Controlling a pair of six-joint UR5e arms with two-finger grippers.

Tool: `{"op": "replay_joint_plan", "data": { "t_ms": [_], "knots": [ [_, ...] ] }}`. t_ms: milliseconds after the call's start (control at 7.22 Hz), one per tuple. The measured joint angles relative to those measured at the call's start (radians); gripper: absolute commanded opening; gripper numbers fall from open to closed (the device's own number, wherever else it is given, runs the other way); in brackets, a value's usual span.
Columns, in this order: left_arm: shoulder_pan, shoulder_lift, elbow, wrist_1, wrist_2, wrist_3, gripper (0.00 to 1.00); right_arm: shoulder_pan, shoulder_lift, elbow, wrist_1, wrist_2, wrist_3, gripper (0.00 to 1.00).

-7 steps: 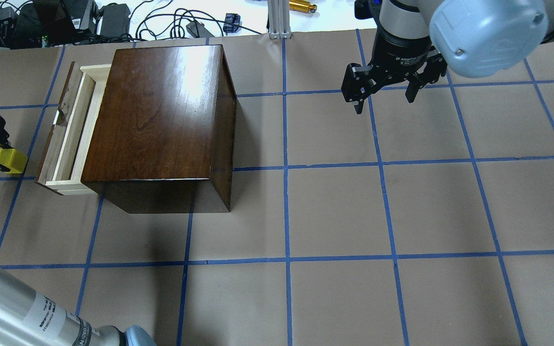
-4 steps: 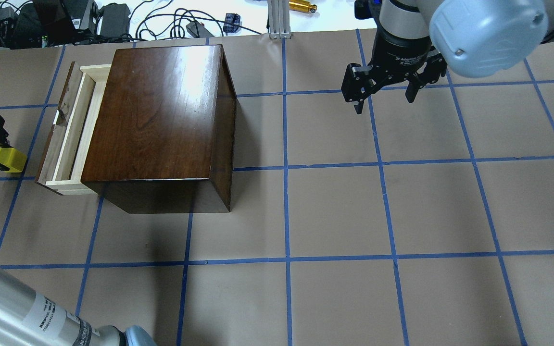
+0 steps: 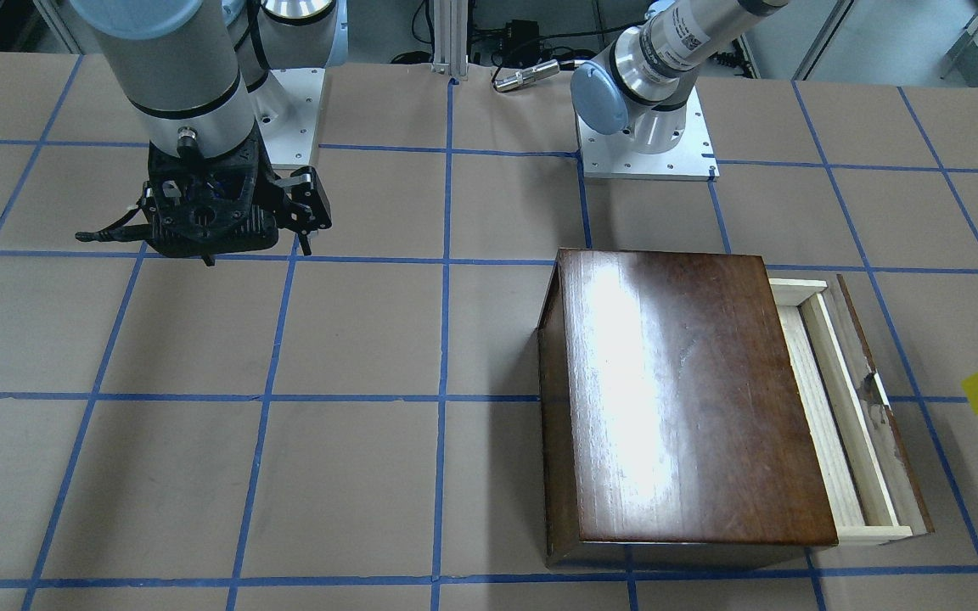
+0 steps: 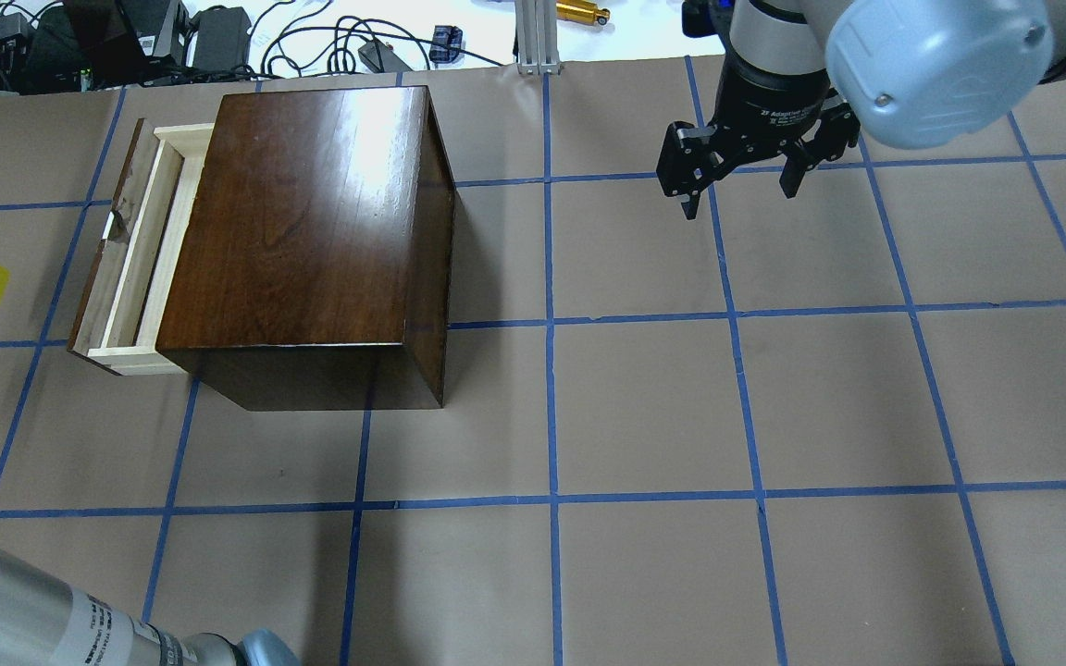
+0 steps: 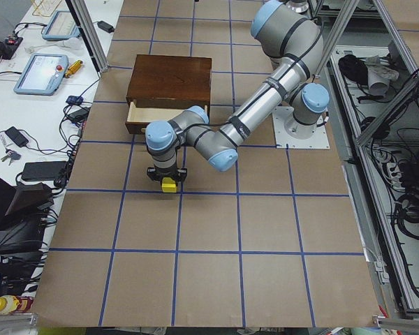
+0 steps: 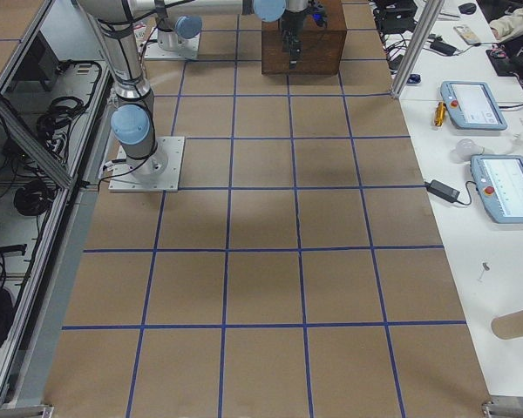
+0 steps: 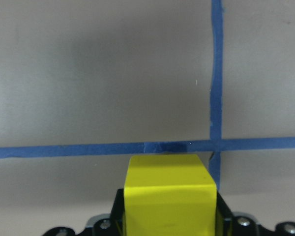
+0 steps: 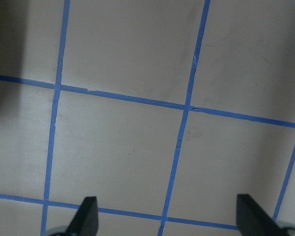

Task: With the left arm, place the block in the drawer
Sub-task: 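Lift the yellow cube and carry it over the open drawer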

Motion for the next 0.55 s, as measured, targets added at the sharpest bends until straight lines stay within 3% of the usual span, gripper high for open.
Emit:
{"op": "replay_joint_plan", "data": {
  "t_ms": [277, 554],
  "knots": [
    [-0.069, 0.105, 0.061, -0.180, -0.001, -0.089, 0.00, 0.000, 0.000, 0.000, 0.000, 0.000, -0.001, 1.00],
    [-0.208, 0.162, 0.095, -0.269, -0.004, -0.226, 0.00, 0.000, 0.000, 0.000, 0.000, 0.000, -0.001, 1.00]
  ]
}}
